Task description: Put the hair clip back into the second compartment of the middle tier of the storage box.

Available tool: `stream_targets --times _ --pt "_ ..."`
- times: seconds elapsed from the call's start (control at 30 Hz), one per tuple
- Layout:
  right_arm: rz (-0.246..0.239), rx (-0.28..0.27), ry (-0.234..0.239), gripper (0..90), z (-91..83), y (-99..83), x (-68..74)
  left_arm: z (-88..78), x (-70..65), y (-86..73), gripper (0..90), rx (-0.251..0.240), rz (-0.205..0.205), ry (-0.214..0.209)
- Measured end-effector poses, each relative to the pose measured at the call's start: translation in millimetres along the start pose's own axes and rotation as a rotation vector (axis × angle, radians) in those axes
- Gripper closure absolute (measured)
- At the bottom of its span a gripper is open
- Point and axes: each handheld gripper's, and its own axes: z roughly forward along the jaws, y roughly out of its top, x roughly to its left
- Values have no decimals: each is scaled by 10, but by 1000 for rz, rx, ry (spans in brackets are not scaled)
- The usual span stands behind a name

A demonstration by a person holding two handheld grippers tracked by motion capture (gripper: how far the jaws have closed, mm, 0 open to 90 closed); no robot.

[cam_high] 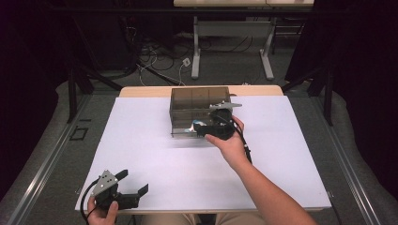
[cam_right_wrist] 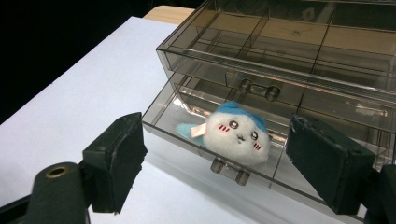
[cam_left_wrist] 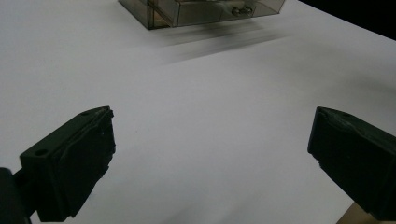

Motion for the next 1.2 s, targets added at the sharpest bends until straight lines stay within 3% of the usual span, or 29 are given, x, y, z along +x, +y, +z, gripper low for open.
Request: stream_targets --times 0.87,1.2 --pt "-70 -63 70 161 -420 -242 34 13 -13 -5 10 6 2 -2" --pt "-111 -91 1 161 -577 -390 -19 16 -16 -5 9 5 2 -1"
